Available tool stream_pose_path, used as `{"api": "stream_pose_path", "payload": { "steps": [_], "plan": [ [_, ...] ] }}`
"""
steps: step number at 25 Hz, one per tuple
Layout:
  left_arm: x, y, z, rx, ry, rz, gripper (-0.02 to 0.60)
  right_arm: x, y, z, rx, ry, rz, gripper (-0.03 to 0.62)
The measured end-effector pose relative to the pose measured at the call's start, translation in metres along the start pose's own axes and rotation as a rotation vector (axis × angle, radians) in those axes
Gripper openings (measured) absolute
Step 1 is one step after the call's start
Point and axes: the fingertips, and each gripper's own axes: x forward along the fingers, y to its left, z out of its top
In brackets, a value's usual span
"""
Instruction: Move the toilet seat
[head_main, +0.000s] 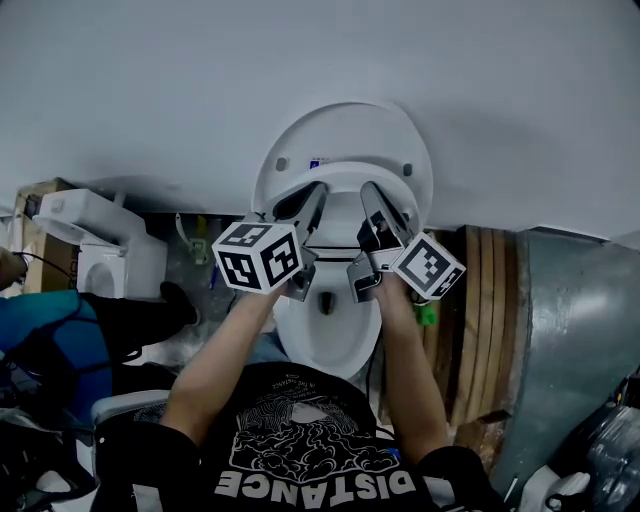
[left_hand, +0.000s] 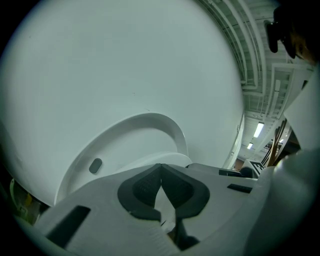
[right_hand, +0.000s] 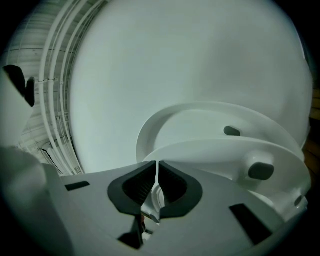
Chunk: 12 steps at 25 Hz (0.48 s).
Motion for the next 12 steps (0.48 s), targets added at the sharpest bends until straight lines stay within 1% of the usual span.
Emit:
{"api": "stream_pose_path", "payload": {
  "steps": [12],
  "plan": [
    [0.032,0.016,0.012,0.023,0.018,-0.013,0.014,0.03,-0.017,0.014,-0.037,-0.005,-0.04,0.031]
  ]
}}
